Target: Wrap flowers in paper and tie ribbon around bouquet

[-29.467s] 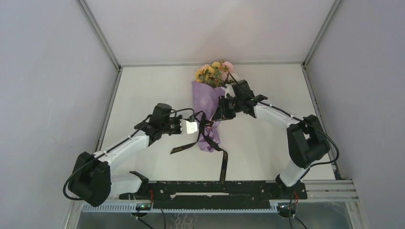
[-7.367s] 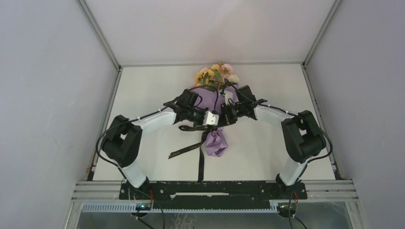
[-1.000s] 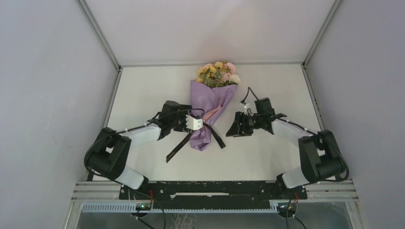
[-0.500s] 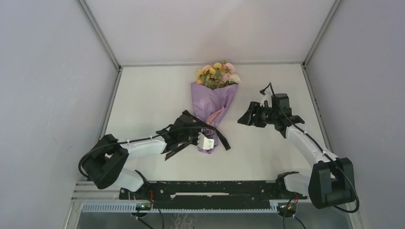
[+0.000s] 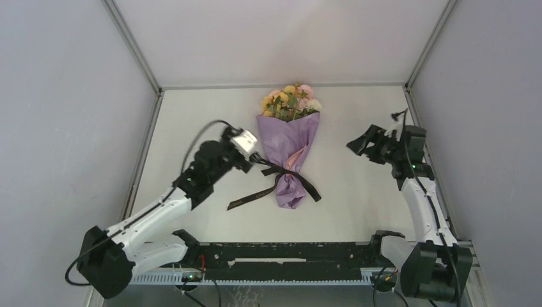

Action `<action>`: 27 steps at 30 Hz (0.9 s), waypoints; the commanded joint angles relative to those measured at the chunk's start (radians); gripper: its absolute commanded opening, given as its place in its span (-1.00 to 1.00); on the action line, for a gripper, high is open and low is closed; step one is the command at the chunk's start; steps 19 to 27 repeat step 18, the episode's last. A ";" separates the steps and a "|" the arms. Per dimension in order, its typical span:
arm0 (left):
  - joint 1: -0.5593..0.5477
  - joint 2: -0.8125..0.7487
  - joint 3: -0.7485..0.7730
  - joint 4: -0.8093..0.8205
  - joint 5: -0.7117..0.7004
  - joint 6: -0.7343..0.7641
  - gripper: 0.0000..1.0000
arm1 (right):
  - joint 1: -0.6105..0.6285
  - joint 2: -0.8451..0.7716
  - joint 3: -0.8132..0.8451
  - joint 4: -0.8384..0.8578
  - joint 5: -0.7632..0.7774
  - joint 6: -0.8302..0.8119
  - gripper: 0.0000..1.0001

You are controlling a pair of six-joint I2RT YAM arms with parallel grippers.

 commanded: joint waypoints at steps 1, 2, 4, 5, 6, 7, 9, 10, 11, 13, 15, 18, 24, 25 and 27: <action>0.285 -0.120 -0.042 -0.124 -0.091 -0.302 0.96 | -0.113 -0.083 -0.021 0.066 0.165 -0.010 0.74; 0.360 -0.160 -0.084 -0.099 -0.065 -0.348 0.99 | -0.118 -0.108 -0.039 0.081 0.207 -0.010 0.75; 0.491 -0.246 -0.179 -0.028 0.010 -0.428 0.99 | -0.120 -0.156 -0.080 0.119 0.274 0.007 0.77; 0.542 -0.310 -0.236 0.022 0.036 -0.480 1.00 | -0.120 -0.184 -0.108 0.135 0.315 0.016 0.78; 0.575 -0.354 -0.287 0.049 0.042 -0.499 1.00 | -0.120 -0.202 -0.129 0.153 0.347 0.024 0.79; 0.600 -0.394 -0.331 0.065 0.040 -0.507 1.00 | -0.120 -0.218 -0.147 0.166 0.376 0.032 0.79; 0.629 -0.455 -0.398 0.065 -0.001 -0.512 1.00 | -0.120 -0.241 -0.175 0.183 0.408 0.028 0.79; 0.637 -0.477 -0.422 0.062 -0.015 -0.503 1.00 | -0.120 -0.253 -0.192 0.190 0.417 0.023 0.79; 0.648 -0.492 -0.440 0.072 -0.017 -0.500 1.00 | -0.119 -0.263 -0.208 0.201 0.424 0.021 0.79; 0.657 -0.510 -0.450 0.101 -0.017 -0.490 0.99 | -0.120 -0.288 -0.246 0.231 0.423 0.012 0.79; 0.658 -0.521 -0.455 0.125 -0.015 -0.506 1.00 | -0.120 -0.318 -0.289 0.268 0.415 0.000 0.79; 0.658 -0.547 -0.477 0.142 0.027 -0.510 0.99 | -0.120 -0.380 -0.345 0.291 0.415 -0.006 0.79; 0.658 -0.547 -0.477 0.142 0.027 -0.510 0.99 | -0.120 -0.380 -0.345 0.291 0.415 -0.006 0.79; 0.658 -0.547 -0.477 0.142 0.027 -0.510 0.99 | -0.120 -0.380 -0.345 0.291 0.415 -0.006 0.79; 0.658 -0.547 -0.477 0.142 0.027 -0.510 0.99 | -0.120 -0.380 -0.345 0.291 0.415 -0.006 0.79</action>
